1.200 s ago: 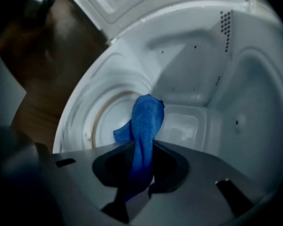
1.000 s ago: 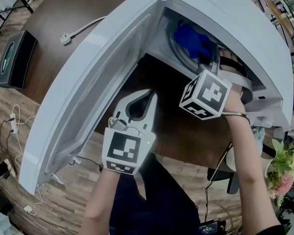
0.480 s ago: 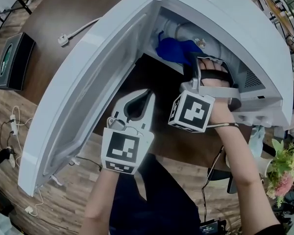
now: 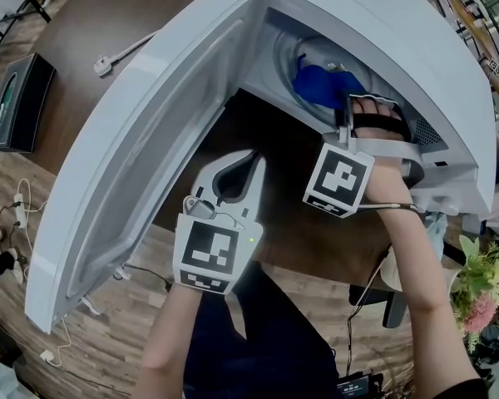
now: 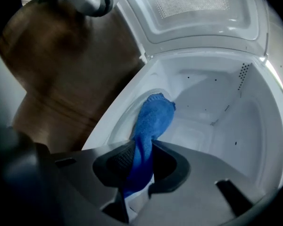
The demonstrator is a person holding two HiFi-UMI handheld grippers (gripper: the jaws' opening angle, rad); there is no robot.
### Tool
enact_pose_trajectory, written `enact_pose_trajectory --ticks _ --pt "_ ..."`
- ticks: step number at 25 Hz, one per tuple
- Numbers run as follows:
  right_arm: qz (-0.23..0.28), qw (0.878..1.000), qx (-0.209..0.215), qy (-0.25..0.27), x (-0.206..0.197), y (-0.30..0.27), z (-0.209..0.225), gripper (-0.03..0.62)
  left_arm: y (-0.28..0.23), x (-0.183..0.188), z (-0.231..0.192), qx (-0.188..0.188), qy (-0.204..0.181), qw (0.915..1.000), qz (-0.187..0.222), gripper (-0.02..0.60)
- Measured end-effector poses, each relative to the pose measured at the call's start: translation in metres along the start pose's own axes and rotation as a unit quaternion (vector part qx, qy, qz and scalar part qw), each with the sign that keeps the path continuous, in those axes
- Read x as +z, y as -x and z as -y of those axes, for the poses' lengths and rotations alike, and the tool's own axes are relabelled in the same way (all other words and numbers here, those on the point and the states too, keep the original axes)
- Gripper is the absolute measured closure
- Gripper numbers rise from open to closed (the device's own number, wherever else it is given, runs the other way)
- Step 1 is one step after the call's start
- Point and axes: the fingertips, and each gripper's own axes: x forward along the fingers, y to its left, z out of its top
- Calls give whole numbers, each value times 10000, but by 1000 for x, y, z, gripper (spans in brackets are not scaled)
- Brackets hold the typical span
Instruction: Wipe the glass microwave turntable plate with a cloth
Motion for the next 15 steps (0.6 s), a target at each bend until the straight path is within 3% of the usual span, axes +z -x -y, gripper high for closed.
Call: enact_pose_trajectory --ticks 7,12,15 --pt "-864 9920 381 839 -38 -12 -15 522 -3 -2 1 -17 13 10000 -17 568" --pt "-1418 9794 794 1196 -61 -16 -26 522 -4 -1 5 -65 -23 10000 -25 568" --pt "-1841 9654 1096 1489 -76 -19 -32 522 -4 1 5 -58 -23 10000 -16 568"
